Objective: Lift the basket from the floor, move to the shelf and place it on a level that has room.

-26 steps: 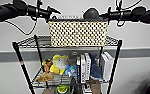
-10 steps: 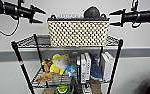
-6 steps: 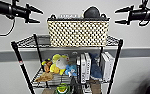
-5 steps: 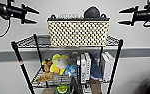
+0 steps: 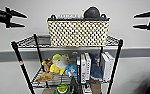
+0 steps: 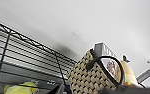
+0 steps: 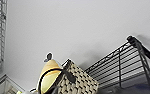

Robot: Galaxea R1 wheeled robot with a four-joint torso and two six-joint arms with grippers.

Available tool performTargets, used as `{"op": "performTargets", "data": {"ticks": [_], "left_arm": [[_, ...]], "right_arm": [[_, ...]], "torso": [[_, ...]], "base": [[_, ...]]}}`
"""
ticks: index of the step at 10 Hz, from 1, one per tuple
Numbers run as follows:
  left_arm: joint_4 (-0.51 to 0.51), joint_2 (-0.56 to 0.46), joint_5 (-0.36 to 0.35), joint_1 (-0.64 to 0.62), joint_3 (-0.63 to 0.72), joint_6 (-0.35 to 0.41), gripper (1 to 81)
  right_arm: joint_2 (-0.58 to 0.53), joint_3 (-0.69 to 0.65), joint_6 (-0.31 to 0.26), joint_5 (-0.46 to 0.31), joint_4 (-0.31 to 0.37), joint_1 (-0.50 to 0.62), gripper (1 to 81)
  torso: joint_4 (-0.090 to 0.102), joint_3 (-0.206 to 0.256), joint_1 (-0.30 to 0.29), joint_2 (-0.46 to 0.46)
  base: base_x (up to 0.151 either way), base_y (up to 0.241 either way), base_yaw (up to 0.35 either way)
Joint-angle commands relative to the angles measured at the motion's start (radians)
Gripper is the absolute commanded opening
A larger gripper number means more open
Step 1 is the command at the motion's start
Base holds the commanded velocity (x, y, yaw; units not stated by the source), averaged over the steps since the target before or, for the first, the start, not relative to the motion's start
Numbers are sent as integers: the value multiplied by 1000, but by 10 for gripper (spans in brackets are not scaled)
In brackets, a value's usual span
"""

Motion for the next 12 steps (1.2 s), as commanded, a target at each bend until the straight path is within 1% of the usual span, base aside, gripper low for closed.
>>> {"op": "performTargets", "data": {"ticks": [1, 3, 4, 6, 7, 8, 9, 10, 12], "left_arm": [[69, -23, 96, -132, 26, 2, 811], [126, -72, 159, -129, 37, 0, 811], [161, -108, 193, -124, 44, 0, 811], [233, -161, 244, -123, 40, 0, 811], [254, -178, 251, -124, 38, -1, 811], [261, -185, 274, -123, 35, -1, 811], [306, -185, 302, -112, 30, -9, 811], [345, -188, 305, -84, 30, -10, 811], [379, -196, 307, -9, 11, -10, 811]], "right_arm": [[-63, 40, 31, -66, -74, 87, 811], [-99, 35, 85, -106, -158, 51, 811], [-103, 33, 116, -129, -211, 36, 811], [-114, 29, 161, -157, -282, 18, 811], [-122, 24, 175, -177, -308, 11, 811], [-126, 15, 184, -200, -329, -2, 811], [-129, -2, 199, -238, -363, -24, 811], [-134, -8, 200, -249, -381, -56, 811], [-128, -36, 201, -269, -425, -140, 811]], "torso": [[0, 0, 0, 0], [0, 0, 0, 0], [0, 0, 0, 0], [0, 0, 0, 0], [0, 0, 0, 0], [0, 0, 0, 0], [0, 0, 0, 0], [0, 0, 0, 0], [0, 0, 0, 0]], "base": [[0, 0, 0], [0, 0, 0], [0, 0, 0], [0, 0, 0], [0, 0, 0], [0, 0, 0], [0, 0, 0], [0, 0, 0], [0, 0, 0]]}}
